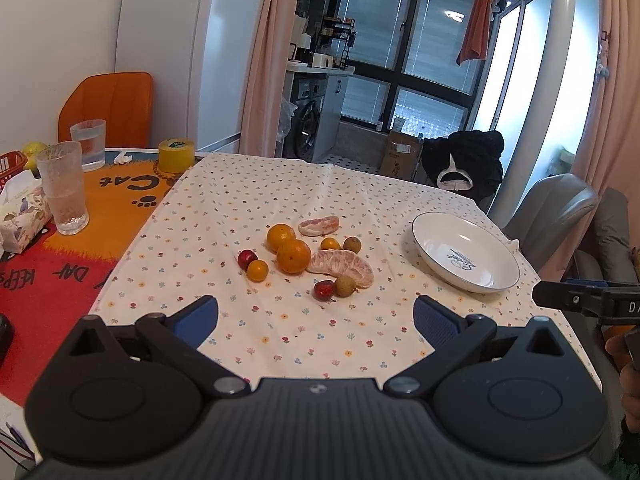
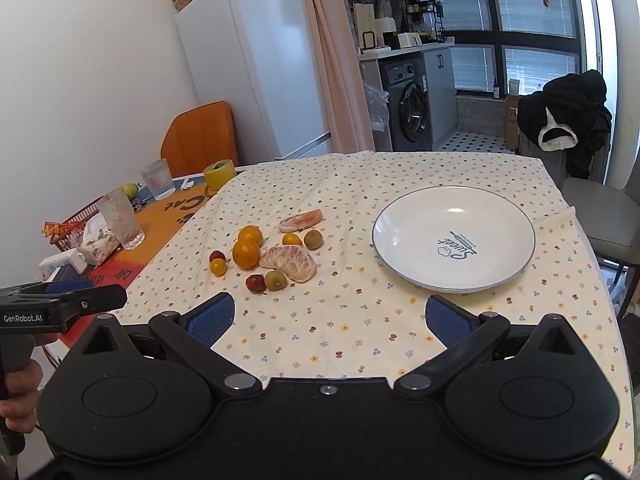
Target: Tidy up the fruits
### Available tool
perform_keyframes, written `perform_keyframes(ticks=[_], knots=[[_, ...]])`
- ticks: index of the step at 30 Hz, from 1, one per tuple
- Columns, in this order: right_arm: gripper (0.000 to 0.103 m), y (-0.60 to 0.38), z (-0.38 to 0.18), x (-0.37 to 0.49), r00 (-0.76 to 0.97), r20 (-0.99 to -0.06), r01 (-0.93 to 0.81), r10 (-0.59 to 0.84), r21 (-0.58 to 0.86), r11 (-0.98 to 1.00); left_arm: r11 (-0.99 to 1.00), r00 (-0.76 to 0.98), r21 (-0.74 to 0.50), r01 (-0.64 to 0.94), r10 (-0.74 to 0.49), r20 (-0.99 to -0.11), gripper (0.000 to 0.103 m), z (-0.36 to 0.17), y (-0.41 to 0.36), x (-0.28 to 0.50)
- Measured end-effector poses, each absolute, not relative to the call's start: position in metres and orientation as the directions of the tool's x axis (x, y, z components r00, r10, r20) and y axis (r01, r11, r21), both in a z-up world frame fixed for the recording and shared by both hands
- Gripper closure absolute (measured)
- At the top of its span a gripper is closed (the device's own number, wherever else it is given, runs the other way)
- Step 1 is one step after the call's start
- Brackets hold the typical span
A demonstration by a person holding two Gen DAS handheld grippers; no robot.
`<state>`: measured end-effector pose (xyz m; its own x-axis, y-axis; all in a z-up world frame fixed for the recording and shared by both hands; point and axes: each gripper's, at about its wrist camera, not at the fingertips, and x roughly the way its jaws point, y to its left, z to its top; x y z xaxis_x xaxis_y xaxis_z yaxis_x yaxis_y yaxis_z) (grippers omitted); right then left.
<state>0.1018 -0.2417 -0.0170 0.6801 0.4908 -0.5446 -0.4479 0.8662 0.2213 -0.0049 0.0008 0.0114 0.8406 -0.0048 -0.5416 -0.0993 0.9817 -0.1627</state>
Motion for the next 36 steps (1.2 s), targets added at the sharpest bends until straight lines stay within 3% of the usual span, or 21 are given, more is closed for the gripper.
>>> perform_keyframes(ticks=[36], knots=[[0.000, -0.2443, -0.0172, 0.1039, 0.681, -0.553, -0.436, 0.481, 0.221, 0.872, 0.983, 0.840, -0.161, -0.086, -0.016, -0.542, 0.000, 0.0134, -0.0031, -0.0067]])
